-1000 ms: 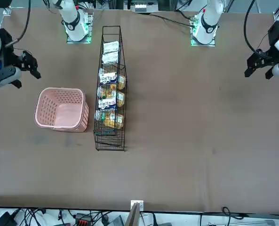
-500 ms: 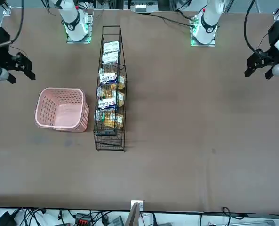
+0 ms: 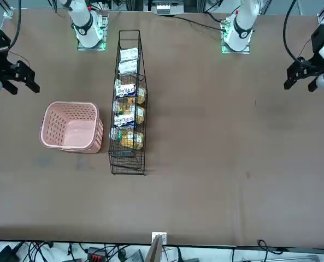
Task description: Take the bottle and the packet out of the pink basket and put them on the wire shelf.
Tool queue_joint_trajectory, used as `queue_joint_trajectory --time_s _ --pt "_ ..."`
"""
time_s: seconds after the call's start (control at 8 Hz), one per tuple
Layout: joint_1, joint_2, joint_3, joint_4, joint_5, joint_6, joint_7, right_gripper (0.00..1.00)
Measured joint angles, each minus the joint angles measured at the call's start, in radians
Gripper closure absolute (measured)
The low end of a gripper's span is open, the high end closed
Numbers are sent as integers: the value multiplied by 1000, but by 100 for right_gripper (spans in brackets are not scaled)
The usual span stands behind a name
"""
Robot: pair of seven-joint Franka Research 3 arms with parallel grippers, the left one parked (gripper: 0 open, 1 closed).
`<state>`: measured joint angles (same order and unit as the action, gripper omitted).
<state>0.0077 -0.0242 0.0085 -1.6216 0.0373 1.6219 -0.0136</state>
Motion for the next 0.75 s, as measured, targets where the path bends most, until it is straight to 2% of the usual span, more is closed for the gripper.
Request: queue_joint_trajectory --time_s 0.75 --pt "0 0 0 -4 3 0 53 0"
